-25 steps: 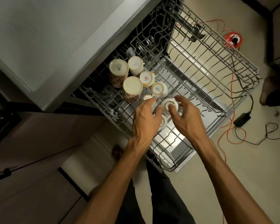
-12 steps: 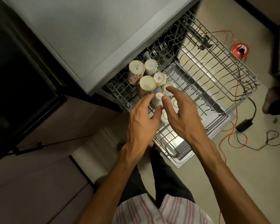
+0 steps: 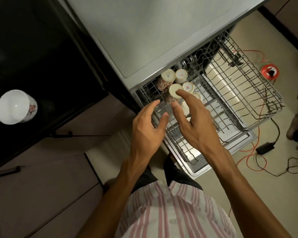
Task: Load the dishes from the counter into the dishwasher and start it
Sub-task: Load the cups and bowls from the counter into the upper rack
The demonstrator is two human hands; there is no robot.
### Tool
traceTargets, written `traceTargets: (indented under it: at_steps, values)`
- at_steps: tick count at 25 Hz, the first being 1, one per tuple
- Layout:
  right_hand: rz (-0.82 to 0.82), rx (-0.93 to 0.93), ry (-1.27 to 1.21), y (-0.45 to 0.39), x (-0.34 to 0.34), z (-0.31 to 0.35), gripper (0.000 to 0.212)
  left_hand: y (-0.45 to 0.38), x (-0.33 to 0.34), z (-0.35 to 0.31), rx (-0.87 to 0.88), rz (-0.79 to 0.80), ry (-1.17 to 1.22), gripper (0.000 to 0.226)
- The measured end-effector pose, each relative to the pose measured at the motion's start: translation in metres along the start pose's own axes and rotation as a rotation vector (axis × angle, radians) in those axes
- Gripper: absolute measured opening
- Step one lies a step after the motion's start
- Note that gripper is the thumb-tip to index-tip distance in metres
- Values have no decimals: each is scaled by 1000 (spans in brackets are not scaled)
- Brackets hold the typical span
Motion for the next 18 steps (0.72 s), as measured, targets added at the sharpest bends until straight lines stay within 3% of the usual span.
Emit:
traceTargets:
  at_steps: [18]
  values:
    - [215,-213,59,18,60,104,49,13,-107,20,-35,-196,41,51]
Point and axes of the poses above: each hand's wrist, its own y-axis away from the middle knuckle, its own x-axis out of the palm, z = x × y, the point moved 3 cm from there along -y, towards the middle knuckle, and after that the axes turned 8 degrees about x, right-handed, at the moved point
